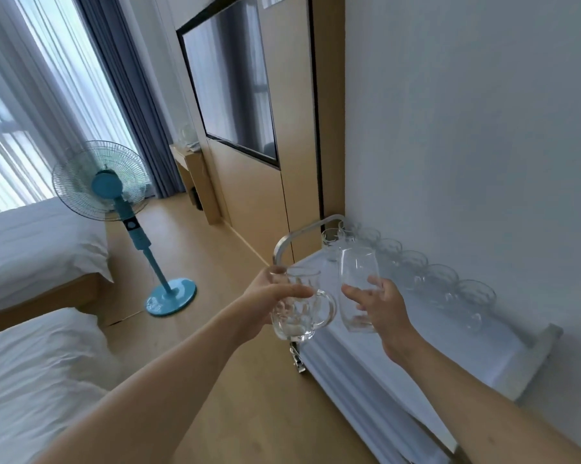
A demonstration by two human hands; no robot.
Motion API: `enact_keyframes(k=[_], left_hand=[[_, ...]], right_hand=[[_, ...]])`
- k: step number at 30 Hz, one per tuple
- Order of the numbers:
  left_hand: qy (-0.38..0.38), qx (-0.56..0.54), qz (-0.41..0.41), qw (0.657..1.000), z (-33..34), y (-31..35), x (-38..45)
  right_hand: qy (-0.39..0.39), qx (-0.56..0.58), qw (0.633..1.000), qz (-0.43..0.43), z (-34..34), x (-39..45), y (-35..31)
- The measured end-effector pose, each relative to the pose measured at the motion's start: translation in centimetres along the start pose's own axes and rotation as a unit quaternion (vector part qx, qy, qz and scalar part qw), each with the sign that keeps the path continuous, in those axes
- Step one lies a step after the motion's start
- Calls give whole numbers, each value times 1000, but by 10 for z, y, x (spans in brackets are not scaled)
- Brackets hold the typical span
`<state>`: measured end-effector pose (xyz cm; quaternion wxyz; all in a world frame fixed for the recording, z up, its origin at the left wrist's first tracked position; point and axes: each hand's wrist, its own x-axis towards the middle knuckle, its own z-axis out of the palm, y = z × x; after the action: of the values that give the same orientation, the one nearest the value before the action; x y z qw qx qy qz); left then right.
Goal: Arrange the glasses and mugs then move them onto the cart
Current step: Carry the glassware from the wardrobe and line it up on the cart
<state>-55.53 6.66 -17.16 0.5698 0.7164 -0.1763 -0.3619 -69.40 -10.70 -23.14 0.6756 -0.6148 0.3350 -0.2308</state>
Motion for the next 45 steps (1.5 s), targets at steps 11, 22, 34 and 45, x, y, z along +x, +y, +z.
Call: enact_keyframes(k=[11, 22, 34, 45], left_hand=[[-163, 398, 83, 899, 14, -24, 161], [-309, 528, 201, 765, 22, -22, 273], [-361, 548, 270, 705, 129, -32, 334], [-324, 673, 343, 570, 226, -50, 389]], right_hand=[[158, 10, 986, 59, -15, 67, 44], [308, 44, 944, 108, 0, 100, 56], [380, 47, 915, 127, -56, 130, 77], [372, 79, 913, 145, -129, 183, 106]])
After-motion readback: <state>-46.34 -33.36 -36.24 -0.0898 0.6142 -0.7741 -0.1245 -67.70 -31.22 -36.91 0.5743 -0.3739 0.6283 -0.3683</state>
